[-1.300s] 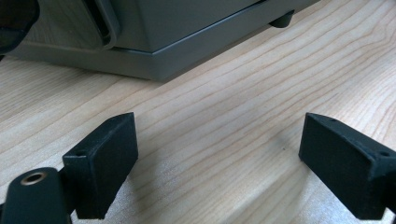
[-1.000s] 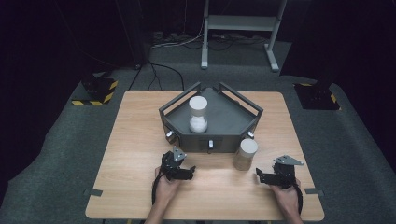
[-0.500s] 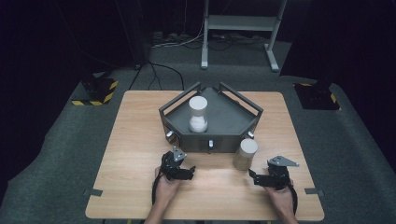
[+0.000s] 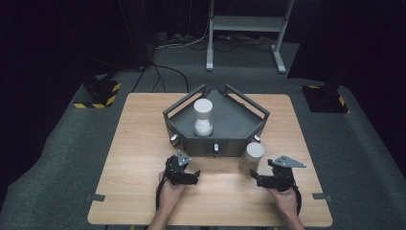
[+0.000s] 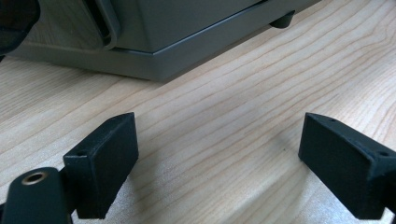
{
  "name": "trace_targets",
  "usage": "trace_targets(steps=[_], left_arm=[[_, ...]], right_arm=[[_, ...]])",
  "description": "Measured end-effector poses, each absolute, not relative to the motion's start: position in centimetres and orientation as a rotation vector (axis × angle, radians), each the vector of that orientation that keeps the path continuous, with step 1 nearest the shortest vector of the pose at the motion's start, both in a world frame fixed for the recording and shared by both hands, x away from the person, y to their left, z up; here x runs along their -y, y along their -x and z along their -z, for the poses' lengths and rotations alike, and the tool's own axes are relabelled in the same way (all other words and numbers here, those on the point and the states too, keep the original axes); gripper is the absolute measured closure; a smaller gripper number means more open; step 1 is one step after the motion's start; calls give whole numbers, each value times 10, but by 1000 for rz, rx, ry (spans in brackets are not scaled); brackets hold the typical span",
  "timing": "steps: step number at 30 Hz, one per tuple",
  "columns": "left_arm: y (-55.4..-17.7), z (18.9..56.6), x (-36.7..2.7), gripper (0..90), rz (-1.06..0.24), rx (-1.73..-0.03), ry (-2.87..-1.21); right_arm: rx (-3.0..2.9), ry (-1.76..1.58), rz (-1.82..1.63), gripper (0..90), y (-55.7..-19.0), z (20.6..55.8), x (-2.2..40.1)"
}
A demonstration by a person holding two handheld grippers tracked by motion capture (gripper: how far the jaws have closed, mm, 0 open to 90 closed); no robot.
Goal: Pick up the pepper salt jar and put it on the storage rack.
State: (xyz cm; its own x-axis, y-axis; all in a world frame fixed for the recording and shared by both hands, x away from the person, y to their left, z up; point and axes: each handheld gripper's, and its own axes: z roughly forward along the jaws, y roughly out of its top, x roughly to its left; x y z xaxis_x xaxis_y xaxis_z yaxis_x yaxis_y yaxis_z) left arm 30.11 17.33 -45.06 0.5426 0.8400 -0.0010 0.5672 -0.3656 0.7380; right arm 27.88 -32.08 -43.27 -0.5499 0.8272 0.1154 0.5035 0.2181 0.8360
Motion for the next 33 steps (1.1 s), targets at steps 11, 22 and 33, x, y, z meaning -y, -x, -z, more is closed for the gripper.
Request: trace_targets(steps=[11,22,33], left_arm=[[-301,451,-173,121,-498,-1132,-2077],[-301,451,-173,124,-498,-1133,-2076],[-301,451,-174,127,-498,-1134,-2076]], right_arm=[[-2112,-1187,-1283,120,-287,421,308],[-2105,-1179,-1297,165,-295,421,299],[-2091,-1182,-1311,247,-300,428,290]])
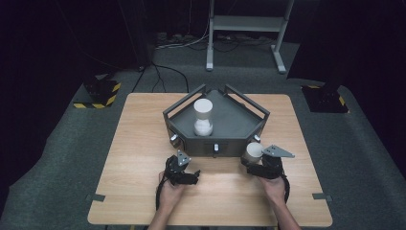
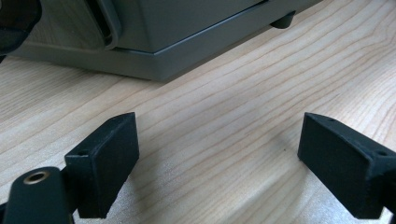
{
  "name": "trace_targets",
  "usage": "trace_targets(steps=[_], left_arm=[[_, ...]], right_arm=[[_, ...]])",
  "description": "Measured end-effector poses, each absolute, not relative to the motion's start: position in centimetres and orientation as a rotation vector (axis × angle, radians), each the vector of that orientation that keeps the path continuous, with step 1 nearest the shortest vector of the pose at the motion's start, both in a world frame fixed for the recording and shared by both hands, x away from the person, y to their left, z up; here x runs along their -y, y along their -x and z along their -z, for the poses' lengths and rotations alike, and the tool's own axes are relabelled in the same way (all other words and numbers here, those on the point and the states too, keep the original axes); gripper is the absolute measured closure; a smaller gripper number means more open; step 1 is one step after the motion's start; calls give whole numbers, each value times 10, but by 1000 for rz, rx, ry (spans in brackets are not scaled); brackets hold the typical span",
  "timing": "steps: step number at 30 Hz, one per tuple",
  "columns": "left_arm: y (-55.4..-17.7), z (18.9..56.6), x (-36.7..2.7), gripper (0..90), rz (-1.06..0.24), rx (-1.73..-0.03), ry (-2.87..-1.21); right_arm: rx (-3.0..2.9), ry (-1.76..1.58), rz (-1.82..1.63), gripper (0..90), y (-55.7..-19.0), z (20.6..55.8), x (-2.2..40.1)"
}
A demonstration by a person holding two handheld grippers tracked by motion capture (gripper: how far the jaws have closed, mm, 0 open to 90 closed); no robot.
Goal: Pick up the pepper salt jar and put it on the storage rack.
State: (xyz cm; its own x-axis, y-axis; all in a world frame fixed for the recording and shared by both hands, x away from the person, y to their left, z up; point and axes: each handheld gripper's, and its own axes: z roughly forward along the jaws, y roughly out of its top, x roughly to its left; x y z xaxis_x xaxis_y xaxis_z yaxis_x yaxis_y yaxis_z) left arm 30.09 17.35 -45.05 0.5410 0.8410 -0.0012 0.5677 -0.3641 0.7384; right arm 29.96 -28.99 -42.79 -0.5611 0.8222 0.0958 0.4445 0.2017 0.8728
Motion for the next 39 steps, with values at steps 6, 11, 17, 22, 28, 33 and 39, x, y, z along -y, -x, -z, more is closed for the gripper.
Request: trace_targets(steps=[6,11,17,22,28,33,39], left_arm=[[-301,451,-173,127,-498,-1134,-2075],[-301,451,-173,127,-499,-1134,-2075],[-301,451,-173,127,-499,-1134,-2076],[-301,451,-173,127,-499,-1134,-2075],[-301,451,-173,127,-499,-1134,-2076],[-301,451,-173,127,-499,-1134,-2076],[-301,450,-173,127,-499,-1134,-2076]], right_arm=[[-2067,-1179,-1321,305,-297,430,290],[-2065,-1166,-1307,316,-296,429,288],[-2057,-1160,-1297,327,-294,430,286],[-2059,-1141,-1286,334,-293,430,285],[-2064,-1129,-1280,337,-293,429,286],[-2069,-1122,-1281,338,-294,429,286],[-2073,-1110,-1274,341,-294,428,286]])
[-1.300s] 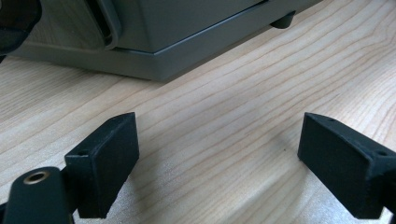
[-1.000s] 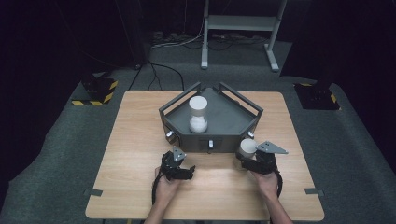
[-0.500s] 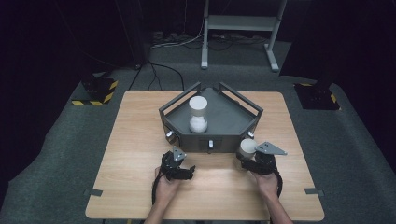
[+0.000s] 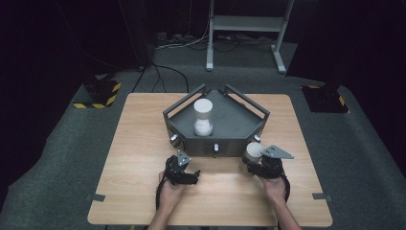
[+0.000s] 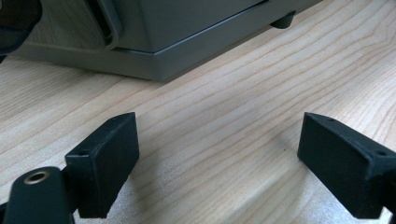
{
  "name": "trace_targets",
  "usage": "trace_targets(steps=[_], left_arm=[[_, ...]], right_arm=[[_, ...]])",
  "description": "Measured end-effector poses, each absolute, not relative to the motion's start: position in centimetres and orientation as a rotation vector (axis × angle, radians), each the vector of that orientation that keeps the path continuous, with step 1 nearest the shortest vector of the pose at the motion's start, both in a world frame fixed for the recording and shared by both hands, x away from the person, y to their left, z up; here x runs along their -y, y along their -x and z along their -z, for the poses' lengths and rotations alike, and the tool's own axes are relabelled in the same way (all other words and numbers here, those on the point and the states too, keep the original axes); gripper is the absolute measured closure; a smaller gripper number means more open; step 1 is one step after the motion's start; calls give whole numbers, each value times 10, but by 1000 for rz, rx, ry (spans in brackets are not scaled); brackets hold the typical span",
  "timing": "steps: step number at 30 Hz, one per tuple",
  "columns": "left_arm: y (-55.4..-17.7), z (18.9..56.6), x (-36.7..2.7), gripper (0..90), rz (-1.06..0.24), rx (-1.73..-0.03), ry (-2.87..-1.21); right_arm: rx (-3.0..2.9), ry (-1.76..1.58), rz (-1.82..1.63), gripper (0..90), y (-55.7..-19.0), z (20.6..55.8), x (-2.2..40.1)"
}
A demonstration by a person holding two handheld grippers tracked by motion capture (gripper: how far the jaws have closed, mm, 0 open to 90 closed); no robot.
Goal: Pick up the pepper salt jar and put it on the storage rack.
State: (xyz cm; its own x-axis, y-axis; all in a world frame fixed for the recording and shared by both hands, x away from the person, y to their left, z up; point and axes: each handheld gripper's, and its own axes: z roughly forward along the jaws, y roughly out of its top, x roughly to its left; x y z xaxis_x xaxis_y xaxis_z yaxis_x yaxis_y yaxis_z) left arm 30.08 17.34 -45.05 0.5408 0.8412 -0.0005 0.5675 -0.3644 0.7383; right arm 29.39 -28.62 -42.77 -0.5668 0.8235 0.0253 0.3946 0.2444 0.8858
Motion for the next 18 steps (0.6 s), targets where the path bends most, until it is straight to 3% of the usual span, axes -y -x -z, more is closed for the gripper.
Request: trace_targets(steps=[18], left_arm=[[-301,450,-173,126,-499,-1135,-2076]], right_arm=[[-2071,-1093,-1289,348,-293,428,290]])
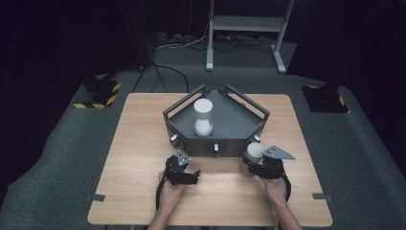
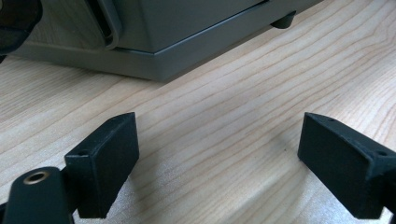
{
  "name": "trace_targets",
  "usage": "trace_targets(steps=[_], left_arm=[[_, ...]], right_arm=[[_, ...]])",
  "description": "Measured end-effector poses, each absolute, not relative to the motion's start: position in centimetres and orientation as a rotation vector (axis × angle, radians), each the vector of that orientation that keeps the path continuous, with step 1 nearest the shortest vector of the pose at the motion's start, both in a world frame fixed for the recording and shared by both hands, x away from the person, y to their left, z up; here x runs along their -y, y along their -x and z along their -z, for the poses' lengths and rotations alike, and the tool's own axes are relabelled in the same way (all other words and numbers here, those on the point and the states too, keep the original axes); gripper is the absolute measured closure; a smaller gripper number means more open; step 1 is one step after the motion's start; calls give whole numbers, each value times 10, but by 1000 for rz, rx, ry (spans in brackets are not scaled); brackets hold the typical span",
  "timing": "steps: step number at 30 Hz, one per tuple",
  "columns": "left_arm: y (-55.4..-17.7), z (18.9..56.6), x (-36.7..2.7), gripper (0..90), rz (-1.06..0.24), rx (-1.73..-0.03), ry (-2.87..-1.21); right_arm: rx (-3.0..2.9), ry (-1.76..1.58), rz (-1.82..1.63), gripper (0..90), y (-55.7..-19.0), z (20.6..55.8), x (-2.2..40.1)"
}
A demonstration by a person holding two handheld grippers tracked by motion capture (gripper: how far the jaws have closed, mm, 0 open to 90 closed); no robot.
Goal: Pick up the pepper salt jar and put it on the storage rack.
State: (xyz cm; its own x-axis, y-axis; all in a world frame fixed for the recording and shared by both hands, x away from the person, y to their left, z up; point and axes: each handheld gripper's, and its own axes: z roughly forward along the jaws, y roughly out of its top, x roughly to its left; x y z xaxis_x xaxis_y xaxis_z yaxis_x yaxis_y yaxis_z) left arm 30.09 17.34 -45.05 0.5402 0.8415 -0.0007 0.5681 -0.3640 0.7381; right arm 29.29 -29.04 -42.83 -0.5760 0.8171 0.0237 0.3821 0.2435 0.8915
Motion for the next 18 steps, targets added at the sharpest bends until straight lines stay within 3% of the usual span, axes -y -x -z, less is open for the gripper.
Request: trace_targets(steps=[18], left_arm=[[-301,450,-173,126,-499,-1135,-2076]], right_arm=[[-2070,-1098,-1319,350,-294,415,298]])
